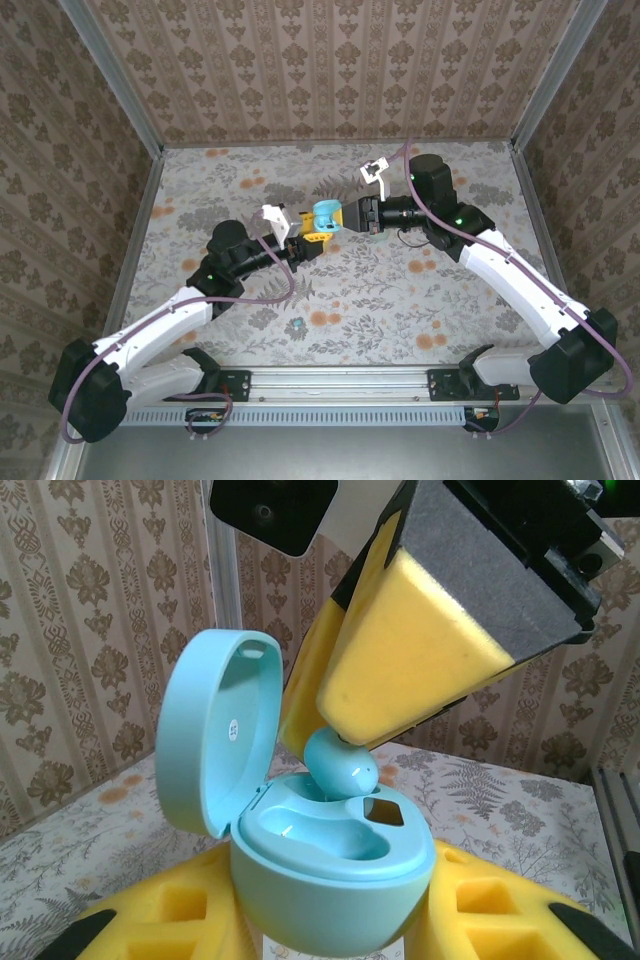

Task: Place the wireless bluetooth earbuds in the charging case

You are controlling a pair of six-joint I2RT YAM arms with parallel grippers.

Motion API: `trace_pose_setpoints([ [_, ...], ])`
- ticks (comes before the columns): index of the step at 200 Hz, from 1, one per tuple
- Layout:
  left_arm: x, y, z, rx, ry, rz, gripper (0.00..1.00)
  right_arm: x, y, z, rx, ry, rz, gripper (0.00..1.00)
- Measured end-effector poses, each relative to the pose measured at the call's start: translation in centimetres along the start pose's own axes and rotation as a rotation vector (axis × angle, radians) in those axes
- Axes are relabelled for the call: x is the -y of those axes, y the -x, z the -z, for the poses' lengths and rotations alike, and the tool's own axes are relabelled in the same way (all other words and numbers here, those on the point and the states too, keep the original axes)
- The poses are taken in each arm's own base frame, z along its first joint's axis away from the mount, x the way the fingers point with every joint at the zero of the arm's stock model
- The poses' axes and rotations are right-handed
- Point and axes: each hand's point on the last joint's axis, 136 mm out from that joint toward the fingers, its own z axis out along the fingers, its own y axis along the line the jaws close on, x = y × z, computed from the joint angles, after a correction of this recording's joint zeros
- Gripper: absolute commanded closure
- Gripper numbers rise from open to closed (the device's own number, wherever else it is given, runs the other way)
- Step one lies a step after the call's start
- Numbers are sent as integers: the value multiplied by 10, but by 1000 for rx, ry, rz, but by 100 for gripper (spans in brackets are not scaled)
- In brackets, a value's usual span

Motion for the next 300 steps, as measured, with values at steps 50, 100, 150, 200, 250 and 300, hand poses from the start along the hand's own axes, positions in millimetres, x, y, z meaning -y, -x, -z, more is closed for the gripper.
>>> trace_pose_setpoints([
  [50,0,0,0,0,0,7,74,4,1,1,3,-27,-7,64],
  [100,0,0,0,0,1,7,74,8,2,1,11,-53,-24,60],
  [150,-4,0,1,-2,28,9,74,7,7,6,40,-76,-31,55],
  [200,-22,18,21,48,159,7,74,14,15,37,148,-189,6,60],
  [250,-54,18,64,76,346,52,73,77,-47,4,-61,-322,-119,62],
  [300,-79,13,102,63,494,80,73,93,-157,-61,-366,-352,-345,58],
])
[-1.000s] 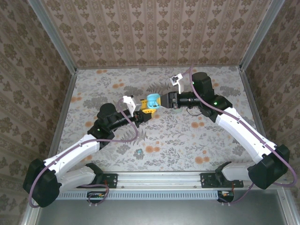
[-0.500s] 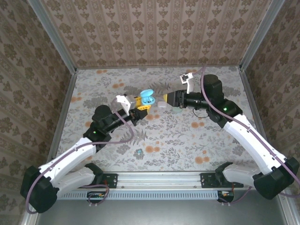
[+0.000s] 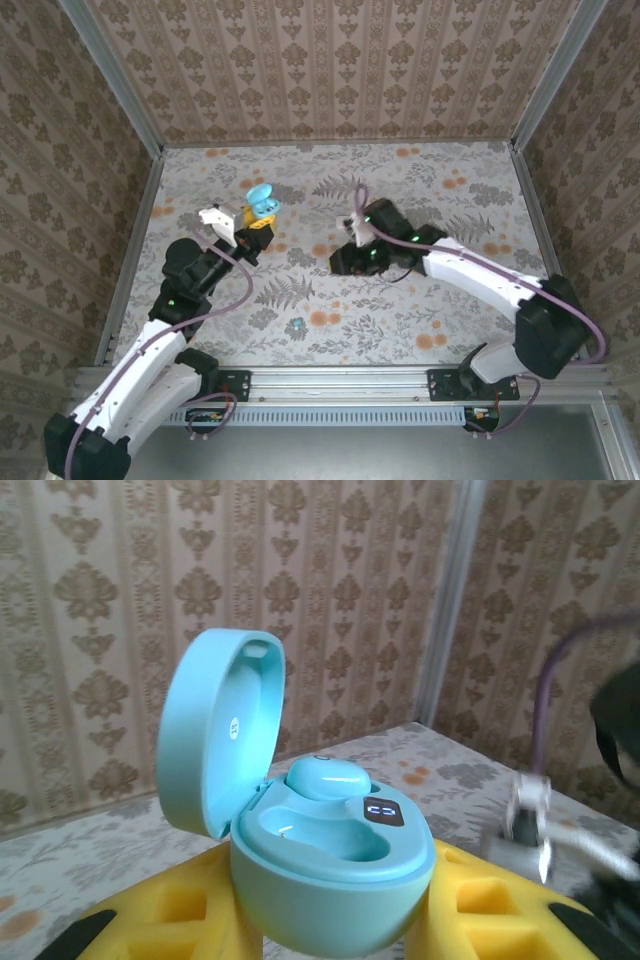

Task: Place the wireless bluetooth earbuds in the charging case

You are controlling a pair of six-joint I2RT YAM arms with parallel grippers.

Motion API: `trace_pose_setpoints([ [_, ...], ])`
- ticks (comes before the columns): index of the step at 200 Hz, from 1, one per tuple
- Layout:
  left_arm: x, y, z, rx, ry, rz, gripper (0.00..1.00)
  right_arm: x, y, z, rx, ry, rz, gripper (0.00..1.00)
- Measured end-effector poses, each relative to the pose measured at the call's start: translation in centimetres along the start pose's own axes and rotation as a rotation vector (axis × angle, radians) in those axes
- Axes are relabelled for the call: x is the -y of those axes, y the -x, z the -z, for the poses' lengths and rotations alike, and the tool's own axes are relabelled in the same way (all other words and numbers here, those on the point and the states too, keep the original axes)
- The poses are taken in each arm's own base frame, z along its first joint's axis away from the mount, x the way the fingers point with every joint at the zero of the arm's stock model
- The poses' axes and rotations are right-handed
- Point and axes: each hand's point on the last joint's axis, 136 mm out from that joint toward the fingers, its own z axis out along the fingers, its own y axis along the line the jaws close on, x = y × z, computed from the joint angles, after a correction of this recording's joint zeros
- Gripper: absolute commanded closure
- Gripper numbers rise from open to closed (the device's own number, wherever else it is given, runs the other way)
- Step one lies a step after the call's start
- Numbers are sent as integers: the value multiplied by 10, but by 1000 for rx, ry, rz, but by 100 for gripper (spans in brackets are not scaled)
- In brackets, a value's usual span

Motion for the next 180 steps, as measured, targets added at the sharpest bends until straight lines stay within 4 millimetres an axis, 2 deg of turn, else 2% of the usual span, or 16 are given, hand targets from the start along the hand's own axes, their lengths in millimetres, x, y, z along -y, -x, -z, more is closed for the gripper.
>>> trace_pose_setpoints([
  [30,-23,4,9,6,77,0,73,3,-43,-51,-135,-88,-76,56],
  [58,-32,2,14,-4,99,8,73,-2,-69,-78,-181,-132,-120,52],
  [78,-32,4,17,2,98,5,73,-8,-80,-92,-195,-152,-136,50],
  [123,-27,6,22,3,79,6,73,-16,-78,-110,-176,-154,-169,50],
  [180,-21,11,30,17,70,0,72,-5,-78,-130,-174,-198,-216,51],
])
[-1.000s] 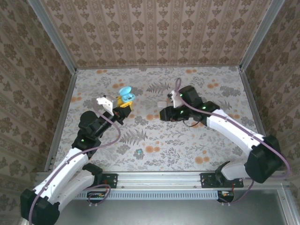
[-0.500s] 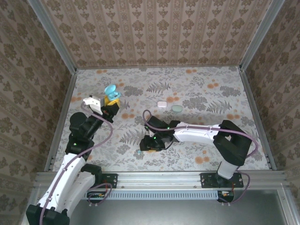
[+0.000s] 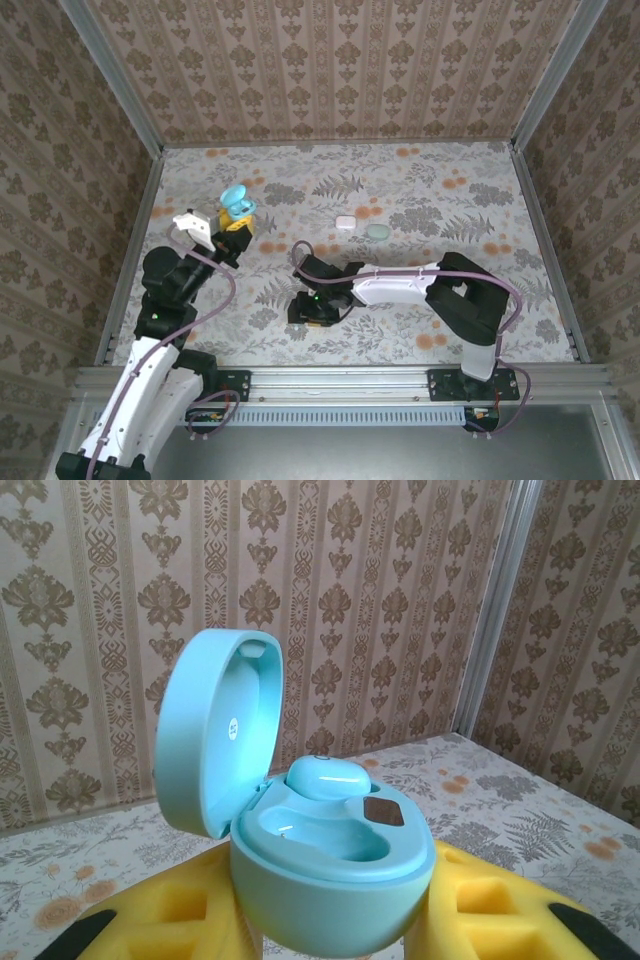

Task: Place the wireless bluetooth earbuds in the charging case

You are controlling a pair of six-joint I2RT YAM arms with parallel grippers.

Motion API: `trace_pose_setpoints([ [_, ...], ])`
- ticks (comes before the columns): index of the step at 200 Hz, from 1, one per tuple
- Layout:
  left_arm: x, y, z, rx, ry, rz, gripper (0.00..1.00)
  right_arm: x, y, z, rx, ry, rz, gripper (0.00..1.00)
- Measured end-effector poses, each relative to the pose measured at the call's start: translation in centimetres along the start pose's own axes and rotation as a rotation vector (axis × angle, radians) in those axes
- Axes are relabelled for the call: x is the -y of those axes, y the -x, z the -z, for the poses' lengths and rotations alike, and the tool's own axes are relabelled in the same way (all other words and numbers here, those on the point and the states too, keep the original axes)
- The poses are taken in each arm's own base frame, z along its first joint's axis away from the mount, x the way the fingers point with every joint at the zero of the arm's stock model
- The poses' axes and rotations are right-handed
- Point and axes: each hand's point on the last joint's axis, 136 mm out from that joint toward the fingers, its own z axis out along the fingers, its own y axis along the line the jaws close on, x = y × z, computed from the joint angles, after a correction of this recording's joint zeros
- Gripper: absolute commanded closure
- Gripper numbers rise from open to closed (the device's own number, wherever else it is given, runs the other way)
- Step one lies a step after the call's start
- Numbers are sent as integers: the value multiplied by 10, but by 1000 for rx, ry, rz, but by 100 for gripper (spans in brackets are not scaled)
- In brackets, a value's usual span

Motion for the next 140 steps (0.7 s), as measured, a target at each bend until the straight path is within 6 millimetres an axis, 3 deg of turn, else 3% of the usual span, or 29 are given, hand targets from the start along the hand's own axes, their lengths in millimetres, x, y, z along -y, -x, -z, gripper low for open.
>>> trace_pose_setpoints([
  [59,2,0,0,0,-13,-1,72,-18,4,-7,11,-2,23,54],
  [140,6,8,7,26,-18,-11,72,-19,10,-18,4,-143,103,58],
])
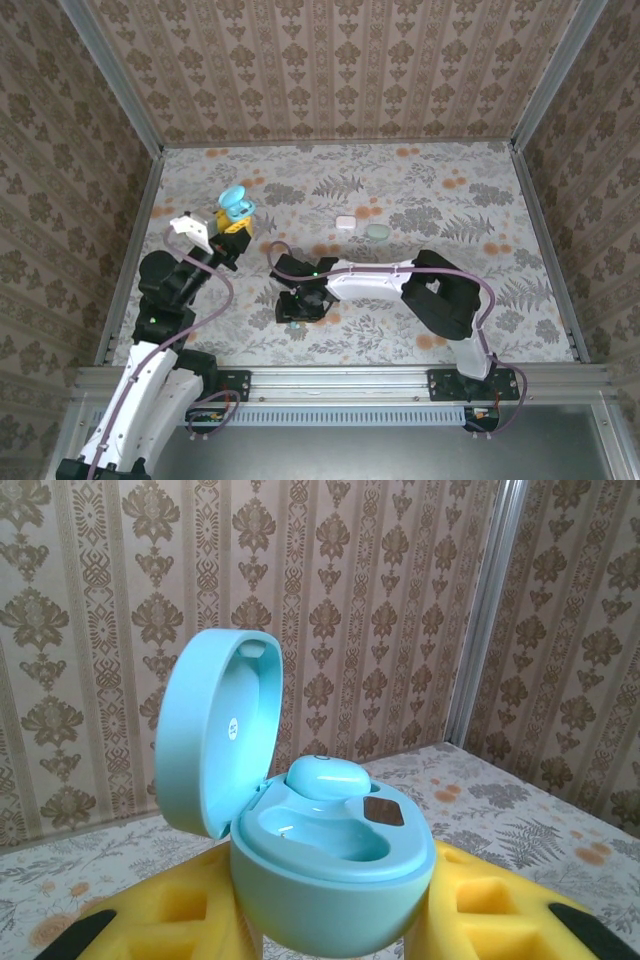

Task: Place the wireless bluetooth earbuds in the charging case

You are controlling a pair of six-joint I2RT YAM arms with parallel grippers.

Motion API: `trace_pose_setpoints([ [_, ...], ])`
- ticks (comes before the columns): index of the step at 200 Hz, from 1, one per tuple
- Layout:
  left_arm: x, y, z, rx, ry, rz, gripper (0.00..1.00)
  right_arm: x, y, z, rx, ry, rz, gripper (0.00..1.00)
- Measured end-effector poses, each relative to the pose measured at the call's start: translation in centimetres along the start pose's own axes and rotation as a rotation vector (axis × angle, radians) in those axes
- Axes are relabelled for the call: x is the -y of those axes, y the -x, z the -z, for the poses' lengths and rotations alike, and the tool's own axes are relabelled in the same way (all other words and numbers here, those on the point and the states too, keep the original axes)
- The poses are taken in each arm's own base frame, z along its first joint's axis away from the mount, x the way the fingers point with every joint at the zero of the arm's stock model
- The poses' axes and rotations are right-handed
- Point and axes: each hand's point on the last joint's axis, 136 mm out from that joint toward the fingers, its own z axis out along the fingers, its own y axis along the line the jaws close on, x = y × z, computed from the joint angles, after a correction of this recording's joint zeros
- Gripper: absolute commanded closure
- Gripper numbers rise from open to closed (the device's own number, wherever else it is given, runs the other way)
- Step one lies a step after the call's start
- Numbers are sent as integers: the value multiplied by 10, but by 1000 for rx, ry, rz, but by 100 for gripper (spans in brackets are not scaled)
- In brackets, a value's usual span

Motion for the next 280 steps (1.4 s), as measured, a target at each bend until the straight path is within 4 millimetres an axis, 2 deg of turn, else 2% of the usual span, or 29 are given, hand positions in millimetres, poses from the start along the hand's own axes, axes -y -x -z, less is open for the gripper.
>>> trace_pose_setpoints([
  [78,0,-6,2,-24,4,10,72,15,-4,-4,-23,-166,101,66],
  [146,1,-4,4,-16,3,7,72,17,-3,-3,-33,-206,141,74],
  [200,1,-4,4,-20,3,8,72,26,0,0,-18,-248,192,74],
  [218,1,-4,4,-20,3,8,72,44,-1,8,-17,-277,209,74],
  [261,1,-8,4,-27,0,18,72,120,6,41,-44,-336,195,74],
  [280,1,-8,4,-27,-2,21,72,144,11,52,-58,-343,210,74],
])
